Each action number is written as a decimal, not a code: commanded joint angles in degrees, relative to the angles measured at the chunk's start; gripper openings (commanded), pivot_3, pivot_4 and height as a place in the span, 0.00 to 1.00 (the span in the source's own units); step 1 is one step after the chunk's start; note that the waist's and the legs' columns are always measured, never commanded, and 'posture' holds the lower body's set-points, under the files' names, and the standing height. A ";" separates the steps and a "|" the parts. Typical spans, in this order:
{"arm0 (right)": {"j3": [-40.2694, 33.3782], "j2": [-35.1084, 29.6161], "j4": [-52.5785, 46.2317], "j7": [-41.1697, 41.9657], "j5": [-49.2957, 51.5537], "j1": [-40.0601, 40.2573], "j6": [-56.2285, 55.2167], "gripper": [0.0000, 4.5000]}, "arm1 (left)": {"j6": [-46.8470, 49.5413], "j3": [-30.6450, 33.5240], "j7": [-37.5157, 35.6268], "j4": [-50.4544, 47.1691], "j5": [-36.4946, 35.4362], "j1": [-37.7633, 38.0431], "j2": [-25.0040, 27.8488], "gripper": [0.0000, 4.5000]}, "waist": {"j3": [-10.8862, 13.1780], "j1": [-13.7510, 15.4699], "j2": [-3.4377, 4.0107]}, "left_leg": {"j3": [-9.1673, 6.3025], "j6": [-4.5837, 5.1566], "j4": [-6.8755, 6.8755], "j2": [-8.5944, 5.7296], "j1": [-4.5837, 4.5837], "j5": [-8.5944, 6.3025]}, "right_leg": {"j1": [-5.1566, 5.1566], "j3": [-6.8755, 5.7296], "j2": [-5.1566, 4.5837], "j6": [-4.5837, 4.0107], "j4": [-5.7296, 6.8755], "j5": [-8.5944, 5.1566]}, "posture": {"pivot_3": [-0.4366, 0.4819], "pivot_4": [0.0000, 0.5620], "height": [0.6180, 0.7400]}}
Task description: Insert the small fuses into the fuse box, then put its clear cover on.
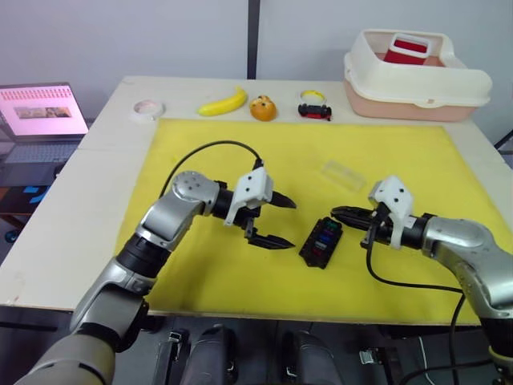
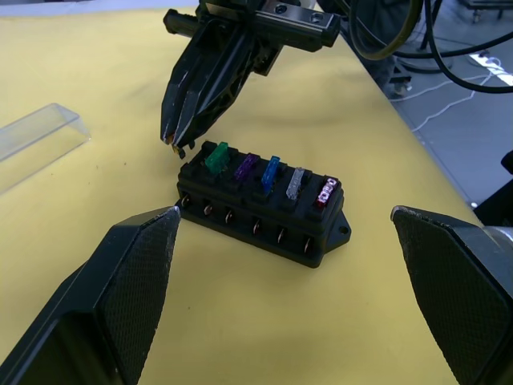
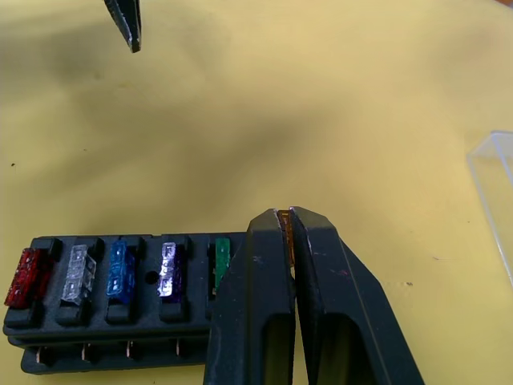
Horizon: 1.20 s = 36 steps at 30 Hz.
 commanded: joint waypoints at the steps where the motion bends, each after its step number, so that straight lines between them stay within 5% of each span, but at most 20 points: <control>1: -0.60 0.12 -1.36 0.31 -0.68 0.25 -0.85 0.00 | 0.07 1.45 0.25 -2.11 -0.32 -0.97 -0.20 0.99 | 0.00 0.00 0.00 | 0.00 0.00 0.00 0.00 0.00 0.00 | 0.00 0.00 0.00 0.00 0.00 0.00 | 0.48 0.27 1.00; 36: 0.40 2.38 -2.41 0.33 -4.48 3.56 -2.58 0.00 | -0.36 1.49 0.86 -1.37 -0.19 -1.60 -1.11 0.99 | -0.01 -0.02 0.01 | -0.01 -0.09 0.00 0.00 0.03 0.05 | 0.02 0.00 0.01 0.00 0.03 0.00 | 0.48 0.27 1.00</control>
